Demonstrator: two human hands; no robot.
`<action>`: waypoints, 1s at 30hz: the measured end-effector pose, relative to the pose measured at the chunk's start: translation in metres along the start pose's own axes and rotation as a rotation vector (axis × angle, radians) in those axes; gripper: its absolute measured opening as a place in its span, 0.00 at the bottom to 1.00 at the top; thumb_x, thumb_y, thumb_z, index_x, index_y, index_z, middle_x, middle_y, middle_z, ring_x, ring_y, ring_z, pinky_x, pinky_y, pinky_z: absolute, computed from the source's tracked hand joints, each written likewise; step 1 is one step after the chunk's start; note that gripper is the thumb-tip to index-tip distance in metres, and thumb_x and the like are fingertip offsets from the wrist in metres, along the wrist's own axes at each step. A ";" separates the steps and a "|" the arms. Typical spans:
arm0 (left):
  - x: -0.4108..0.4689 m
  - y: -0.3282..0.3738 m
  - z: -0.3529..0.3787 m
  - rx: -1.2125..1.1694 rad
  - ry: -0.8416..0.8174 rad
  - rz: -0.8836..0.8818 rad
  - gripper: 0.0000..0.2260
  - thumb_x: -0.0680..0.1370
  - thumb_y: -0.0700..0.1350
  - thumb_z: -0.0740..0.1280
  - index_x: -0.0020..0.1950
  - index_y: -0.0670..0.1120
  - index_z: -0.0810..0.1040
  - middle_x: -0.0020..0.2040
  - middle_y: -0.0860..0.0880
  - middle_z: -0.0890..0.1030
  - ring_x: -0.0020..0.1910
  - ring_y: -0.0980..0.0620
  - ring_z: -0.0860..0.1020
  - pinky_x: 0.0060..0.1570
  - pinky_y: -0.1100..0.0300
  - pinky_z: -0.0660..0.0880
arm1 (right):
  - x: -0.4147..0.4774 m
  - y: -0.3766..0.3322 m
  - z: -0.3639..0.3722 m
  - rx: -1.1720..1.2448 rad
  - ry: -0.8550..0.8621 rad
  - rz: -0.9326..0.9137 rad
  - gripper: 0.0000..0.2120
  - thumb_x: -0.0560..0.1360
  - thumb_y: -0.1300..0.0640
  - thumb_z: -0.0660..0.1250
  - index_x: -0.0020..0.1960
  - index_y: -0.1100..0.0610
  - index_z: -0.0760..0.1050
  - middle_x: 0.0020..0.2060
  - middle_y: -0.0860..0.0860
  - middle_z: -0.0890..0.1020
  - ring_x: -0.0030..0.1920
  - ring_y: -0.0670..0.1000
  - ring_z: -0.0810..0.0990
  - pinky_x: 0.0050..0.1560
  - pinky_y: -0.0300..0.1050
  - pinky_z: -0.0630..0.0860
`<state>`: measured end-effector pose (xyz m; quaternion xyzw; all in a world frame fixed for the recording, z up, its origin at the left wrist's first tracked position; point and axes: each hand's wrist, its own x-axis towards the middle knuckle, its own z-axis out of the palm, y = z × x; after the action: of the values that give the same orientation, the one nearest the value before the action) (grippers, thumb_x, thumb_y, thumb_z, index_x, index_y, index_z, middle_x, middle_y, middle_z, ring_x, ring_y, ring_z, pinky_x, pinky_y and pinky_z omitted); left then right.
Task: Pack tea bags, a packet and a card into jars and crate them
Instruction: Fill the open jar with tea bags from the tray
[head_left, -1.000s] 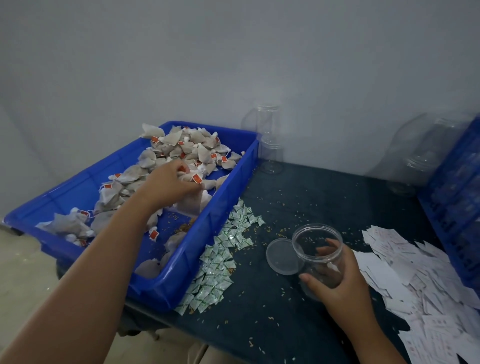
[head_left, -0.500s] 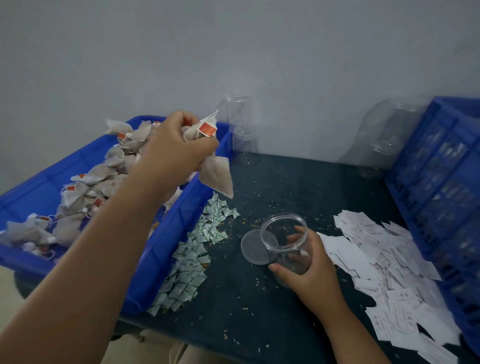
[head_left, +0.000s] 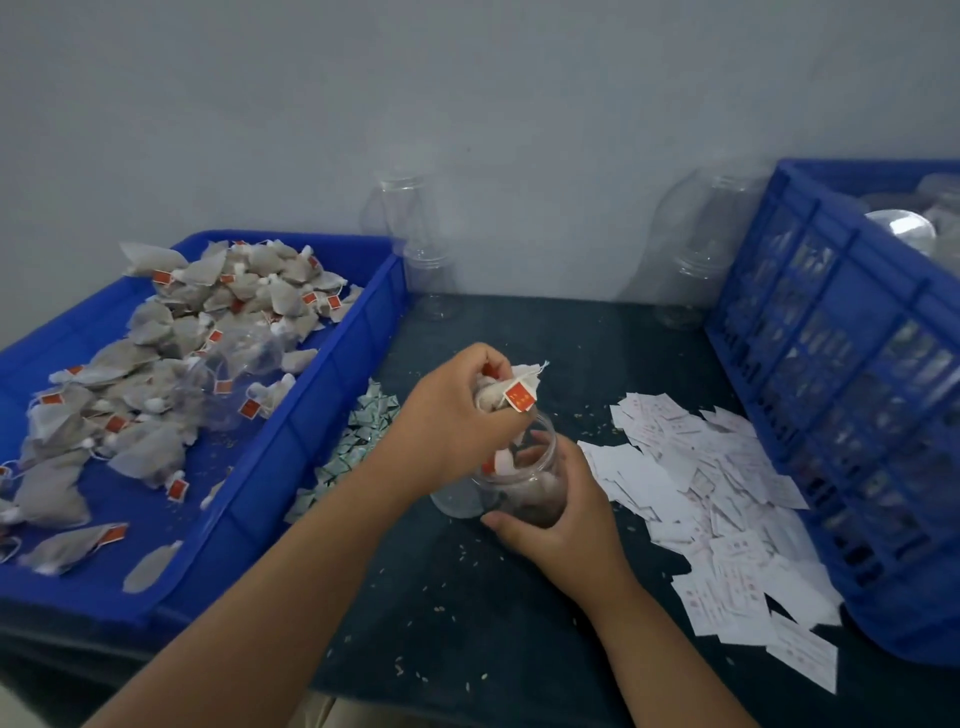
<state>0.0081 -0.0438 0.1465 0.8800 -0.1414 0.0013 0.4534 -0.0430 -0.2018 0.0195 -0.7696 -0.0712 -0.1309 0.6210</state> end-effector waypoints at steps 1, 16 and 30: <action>0.000 0.001 -0.002 0.012 0.007 0.005 0.12 0.74 0.52 0.77 0.49 0.58 0.74 0.44 0.61 0.82 0.40 0.59 0.82 0.38 0.60 0.82 | 0.000 -0.001 0.001 -0.004 0.003 -0.002 0.35 0.64 0.42 0.86 0.67 0.32 0.74 0.63 0.40 0.85 0.63 0.45 0.85 0.61 0.42 0.83; -0.004 0.005 -0.018 0.154 -0.192 0.005 0.04 0.84 0.49 0.67 0.57 0.55 0.81 0.50 0.56 0.82 0.47 0.57 0.81 0.46 0.60 0.80 | 0.002 -0.004 -0.001 0.026 0.035 -0.001 0.34 0.66 0.40 0.85 0.68 0.37 0.75 0.64 0.40 0.84 0.65 0.46 0.84 0.60 0.36 0.79; -0.001 0.013 -0.011 0.182 -0.058 0.146 0.07 0.74 0.59 0.75 0.48 0.57 0.85 0.48 0.59 0.82 0.48 0.61 0.80 0.49 0.67 0.77 | 0.000 -0.004 -0.003 0.104 0.035 0.011 0.37 0.68 0.43 0.85 0.72 0.47 0.74 0.63 0.43 0.85 0.65 0.49 0.85 0.62 0.43 0.82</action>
<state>0.0052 -0.0414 0.1632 0.9044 -0.2176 0.0220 0.3663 -0.0449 -0.2041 0.0238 -0.7340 -0.0627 -0.1372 0.6621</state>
